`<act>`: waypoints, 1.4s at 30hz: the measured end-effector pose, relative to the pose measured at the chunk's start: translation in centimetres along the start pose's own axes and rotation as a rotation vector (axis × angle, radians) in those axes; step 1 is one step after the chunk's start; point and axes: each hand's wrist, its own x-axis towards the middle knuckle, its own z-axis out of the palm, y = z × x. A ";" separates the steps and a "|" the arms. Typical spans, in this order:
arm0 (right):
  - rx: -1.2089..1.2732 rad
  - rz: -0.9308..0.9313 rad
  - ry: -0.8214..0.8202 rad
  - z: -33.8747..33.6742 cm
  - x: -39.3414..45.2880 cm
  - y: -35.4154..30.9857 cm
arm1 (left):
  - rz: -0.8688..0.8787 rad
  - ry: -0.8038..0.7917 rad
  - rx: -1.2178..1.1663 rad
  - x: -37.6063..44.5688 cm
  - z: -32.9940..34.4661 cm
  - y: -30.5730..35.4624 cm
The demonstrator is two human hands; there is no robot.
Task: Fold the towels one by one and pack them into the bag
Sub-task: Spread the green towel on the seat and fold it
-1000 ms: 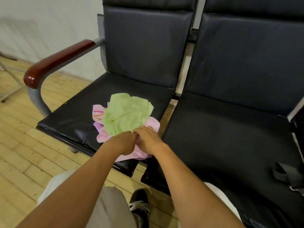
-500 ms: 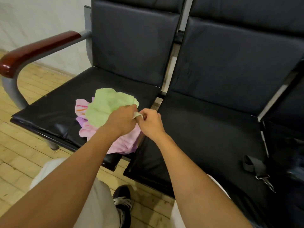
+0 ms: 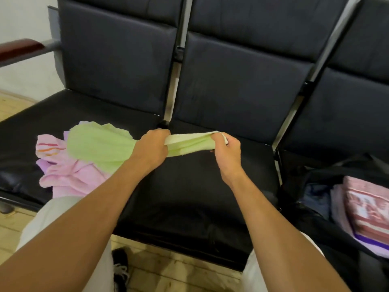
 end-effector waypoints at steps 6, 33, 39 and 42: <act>0.020 -0.053 0.353 -8.5 0.9 0.8 | 0.082 -0.027 -0.221 0.7 2.6 4.8; -0.821 -0.005 -0.256 -16.1 0.4 5.1 | 0.010 -0.229 -0.539 0.8 2.8 5.7; -0.750 0.043 -0.327 -14.2 -2.2 3.0 | 0.193 -0.514 -0.248 -0.9 0.7 3.9; -1.054 -0.016 -0.415 -14.9 -3.1 2.3 | 0.290 -0.585 0.066 -1.8 -1.1 3.4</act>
